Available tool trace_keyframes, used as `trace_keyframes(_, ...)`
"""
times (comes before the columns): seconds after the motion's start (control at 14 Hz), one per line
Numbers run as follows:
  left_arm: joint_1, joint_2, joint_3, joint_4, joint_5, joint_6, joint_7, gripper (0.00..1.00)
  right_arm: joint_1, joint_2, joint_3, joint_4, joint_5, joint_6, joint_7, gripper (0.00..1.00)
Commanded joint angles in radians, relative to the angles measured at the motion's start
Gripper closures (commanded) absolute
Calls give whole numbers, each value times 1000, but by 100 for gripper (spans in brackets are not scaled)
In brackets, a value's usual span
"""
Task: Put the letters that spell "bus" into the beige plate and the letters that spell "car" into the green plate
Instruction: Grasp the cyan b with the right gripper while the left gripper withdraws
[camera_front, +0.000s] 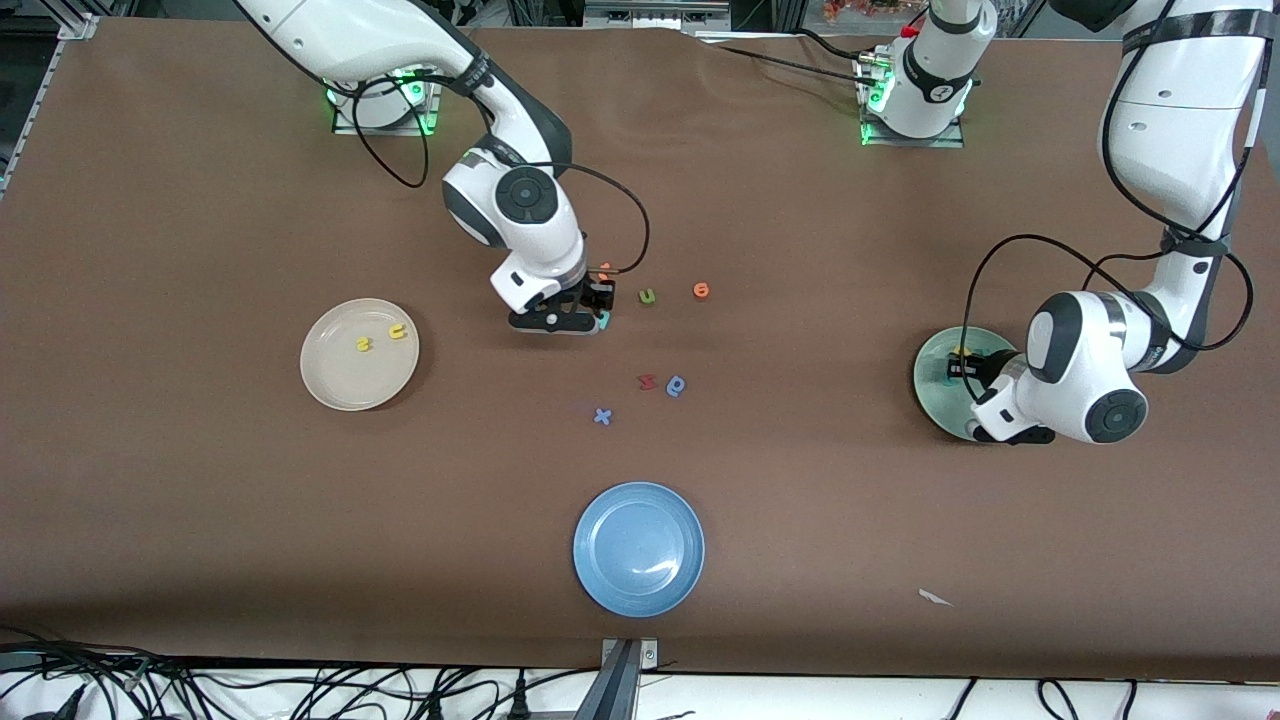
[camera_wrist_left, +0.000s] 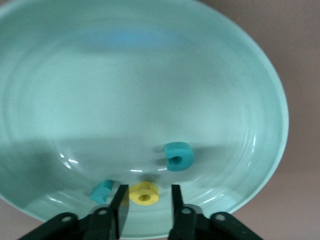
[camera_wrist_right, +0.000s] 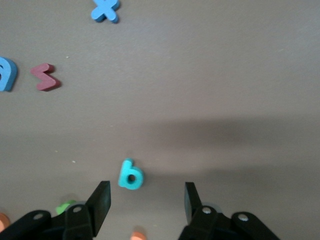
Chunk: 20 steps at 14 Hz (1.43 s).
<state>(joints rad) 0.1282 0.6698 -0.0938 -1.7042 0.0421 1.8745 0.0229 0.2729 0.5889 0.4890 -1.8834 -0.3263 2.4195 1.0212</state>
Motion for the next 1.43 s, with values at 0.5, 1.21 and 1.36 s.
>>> trace_keyframes(0.5, 5, -176, -40, 253, -13, -100, 11, 0, 104, 132, -47, 84, -149, 1, 180, 39)
trace_keyframes(1.21, -9, -259, -40, 505, -110, -248, 0, 0, 103, 126, -53, 78, -158, -2, 175, 84)
trace_keyframes(1.36, -15, -257, -40, 505, -107, -248, 0, 0, 97, 106, -61, 78, -158, -8, 146, 86)
